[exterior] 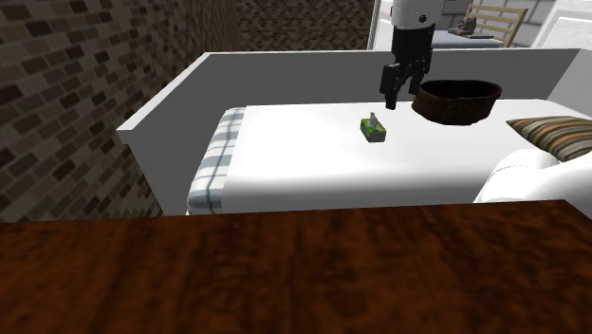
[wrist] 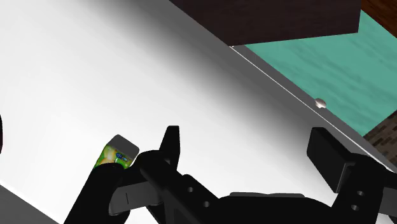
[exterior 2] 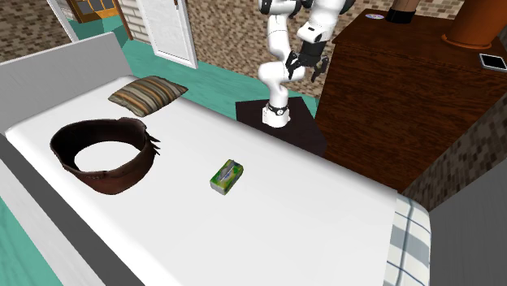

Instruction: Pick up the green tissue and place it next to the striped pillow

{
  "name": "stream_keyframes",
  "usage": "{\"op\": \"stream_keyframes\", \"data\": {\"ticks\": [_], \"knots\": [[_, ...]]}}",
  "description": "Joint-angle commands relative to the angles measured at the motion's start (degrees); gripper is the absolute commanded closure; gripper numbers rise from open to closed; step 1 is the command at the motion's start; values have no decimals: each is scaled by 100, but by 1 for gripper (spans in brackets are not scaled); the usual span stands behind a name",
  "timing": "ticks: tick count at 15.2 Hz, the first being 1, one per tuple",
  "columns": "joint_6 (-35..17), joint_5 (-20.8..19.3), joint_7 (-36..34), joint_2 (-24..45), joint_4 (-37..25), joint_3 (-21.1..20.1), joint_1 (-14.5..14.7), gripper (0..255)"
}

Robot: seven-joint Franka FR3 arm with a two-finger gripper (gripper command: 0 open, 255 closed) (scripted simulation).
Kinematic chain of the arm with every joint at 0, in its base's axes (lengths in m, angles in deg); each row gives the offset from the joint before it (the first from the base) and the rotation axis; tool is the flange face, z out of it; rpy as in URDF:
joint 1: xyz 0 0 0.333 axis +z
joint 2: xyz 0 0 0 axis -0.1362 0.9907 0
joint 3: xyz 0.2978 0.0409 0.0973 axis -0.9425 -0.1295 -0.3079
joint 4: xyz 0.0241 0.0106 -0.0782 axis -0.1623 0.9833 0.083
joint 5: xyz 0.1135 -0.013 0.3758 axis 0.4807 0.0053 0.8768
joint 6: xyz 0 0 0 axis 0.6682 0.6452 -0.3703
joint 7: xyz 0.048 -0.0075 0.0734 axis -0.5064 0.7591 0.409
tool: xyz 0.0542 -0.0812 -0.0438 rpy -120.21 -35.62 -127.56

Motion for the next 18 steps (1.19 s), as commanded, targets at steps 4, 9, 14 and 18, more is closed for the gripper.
{"op": "stream_keyframes", "data": {"ticks": [4,9,14,18], "knots": [[-504,-117,6,311,115,230,-177,0],[-1324,-272,15,936,176,617,-455,0],[-2095,-347,43,1674,78,1000,-705,0],[-2660,-329,92,2327,-110,1307,-872,0]]}}
